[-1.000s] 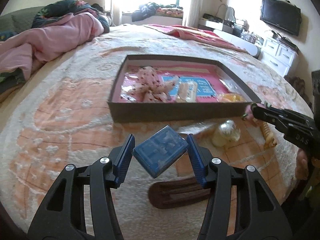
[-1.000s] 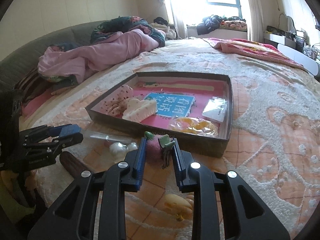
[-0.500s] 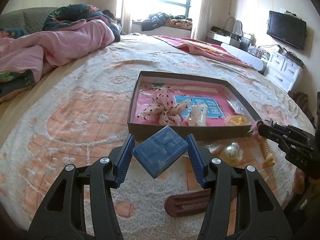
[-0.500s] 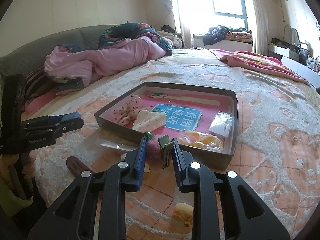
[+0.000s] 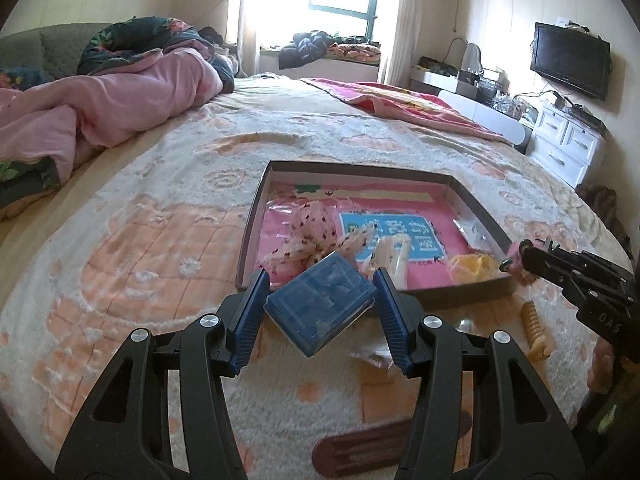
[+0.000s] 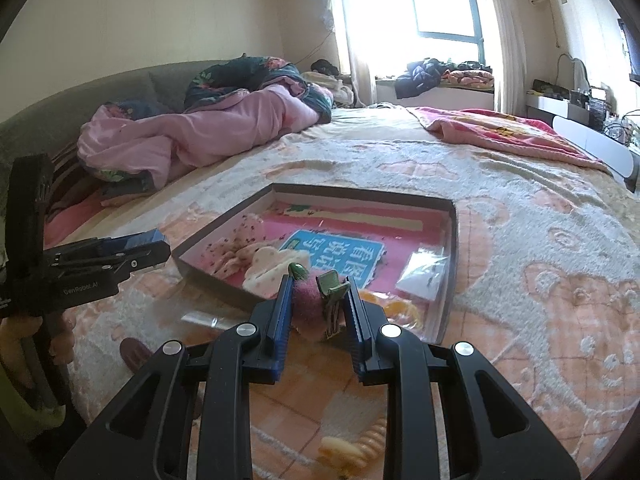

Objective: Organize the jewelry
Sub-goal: 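Lift and carry the blue box over the tray while the right carries the pom-pom clip there, then lower the blue box into the tray and open the left gripper while the right releases the pom-pom clip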

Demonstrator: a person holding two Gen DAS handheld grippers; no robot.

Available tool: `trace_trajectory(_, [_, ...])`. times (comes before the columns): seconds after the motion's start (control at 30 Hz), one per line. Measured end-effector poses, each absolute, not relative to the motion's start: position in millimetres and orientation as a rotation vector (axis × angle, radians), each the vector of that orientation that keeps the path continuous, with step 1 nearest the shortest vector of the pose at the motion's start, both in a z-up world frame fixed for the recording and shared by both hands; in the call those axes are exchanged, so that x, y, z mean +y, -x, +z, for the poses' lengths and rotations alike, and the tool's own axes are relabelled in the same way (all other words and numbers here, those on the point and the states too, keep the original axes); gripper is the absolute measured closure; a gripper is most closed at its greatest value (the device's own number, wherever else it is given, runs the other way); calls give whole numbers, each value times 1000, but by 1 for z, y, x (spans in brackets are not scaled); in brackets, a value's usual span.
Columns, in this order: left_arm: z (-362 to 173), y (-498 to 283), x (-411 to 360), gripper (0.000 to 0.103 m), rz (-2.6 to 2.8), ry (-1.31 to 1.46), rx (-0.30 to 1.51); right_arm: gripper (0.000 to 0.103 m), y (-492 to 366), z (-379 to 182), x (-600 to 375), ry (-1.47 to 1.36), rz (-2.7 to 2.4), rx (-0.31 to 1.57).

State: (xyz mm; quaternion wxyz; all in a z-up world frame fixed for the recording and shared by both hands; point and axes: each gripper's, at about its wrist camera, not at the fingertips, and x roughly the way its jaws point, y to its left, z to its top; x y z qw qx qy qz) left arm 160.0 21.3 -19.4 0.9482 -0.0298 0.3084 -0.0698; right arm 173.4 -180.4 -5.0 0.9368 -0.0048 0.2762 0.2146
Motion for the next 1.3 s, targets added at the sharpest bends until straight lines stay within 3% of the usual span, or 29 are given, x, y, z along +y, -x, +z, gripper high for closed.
trace_trajectory(0.87, [-34,-224,1,58,-158,-2,651,79,-237,-3,-199,25,355,582])
trace_trajectory(1.3, [-48,-238,1,58,-168,-9,695,79,-276,-25,-191,53,372,690])
